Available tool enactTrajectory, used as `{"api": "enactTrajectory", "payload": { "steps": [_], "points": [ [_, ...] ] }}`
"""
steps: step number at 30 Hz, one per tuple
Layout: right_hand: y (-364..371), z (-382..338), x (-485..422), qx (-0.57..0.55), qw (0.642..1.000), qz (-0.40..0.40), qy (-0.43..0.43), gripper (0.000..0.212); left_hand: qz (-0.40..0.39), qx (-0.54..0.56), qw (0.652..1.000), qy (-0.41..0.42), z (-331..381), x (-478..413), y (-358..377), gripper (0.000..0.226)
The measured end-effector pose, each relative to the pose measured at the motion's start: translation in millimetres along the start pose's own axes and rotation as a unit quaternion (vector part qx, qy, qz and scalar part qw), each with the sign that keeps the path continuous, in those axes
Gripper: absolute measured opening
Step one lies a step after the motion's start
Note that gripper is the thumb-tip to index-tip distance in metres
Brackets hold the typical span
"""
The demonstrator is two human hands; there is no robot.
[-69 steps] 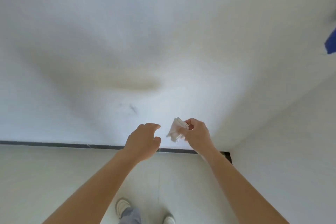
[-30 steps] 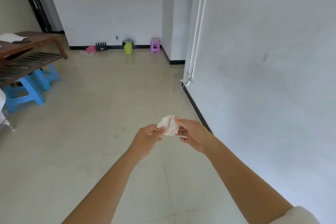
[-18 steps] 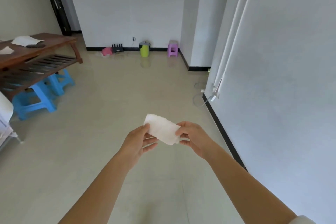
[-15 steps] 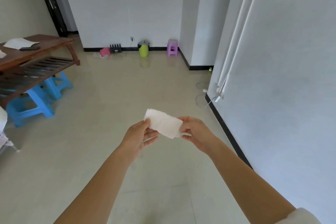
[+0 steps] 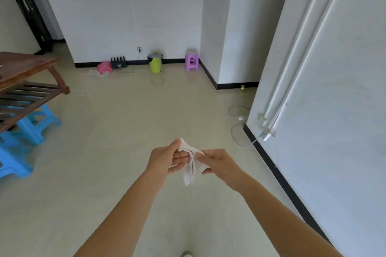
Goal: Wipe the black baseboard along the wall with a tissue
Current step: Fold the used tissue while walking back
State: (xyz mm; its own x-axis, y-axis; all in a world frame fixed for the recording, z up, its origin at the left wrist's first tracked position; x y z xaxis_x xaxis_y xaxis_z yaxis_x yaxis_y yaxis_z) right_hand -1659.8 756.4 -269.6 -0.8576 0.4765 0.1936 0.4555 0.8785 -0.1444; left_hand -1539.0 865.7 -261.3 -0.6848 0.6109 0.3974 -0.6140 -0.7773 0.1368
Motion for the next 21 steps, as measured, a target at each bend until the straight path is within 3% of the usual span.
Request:
{"api": "enactTrajectory", "payload": {
  "steps": [3,8,12,16,19,21],
  "points": [
    [-16.4,-6.5,-98.1,-0.011,1.000,-0.006,0.007,0.025,-0.002,-0.012,1.000,0.003,27.9,-87.3,-7.0,0.032],
    [-43.3,-43.8,-266.4,0.022,0.996,0.074,0.041,0.021,0.015,-0.035,0.999,-0.019,82.8,-224.6,-27.8,0.025],
    [-53.3,-101.5,-387.4,0.059,0.997,0.051,0.015,0.029,0.023,-0.106,0.993,-0.037,138.2,-331.0,-53.4,0.013],
    [-63.6,-148.7,-522.5,0.085,0.995,0.048,-0.001,0.029,0.054,-0.150,0.987,-0.012,197.6,-457.3,-75.6,0.021],
    [-79.2,-183.0,-625.6,-0.023,1.000,0.011,-0.017,0.009,0.042,-0.100,0.994,0.007,248.1,-560.9,-83.9,0.023],
    [-88.7,-199.7,-689.9,-0.098,0.995,-0.006,-0.023,0.015,0.024,-0.071,0.997,0.028,285.9,-626.9,-85.3,0.026]
  ]
}}
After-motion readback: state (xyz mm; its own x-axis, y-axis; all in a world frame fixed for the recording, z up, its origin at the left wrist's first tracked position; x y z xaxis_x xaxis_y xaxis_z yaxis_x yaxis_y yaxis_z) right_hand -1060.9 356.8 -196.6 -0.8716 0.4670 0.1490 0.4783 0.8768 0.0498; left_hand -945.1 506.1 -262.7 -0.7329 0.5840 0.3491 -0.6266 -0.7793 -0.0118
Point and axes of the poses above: each hand's wrist, its own x-axis away from the middle knuckle, its own y-axis out of the palm, z = x × y, the point moved 3 cm from there along -x, towards the middle knuckle
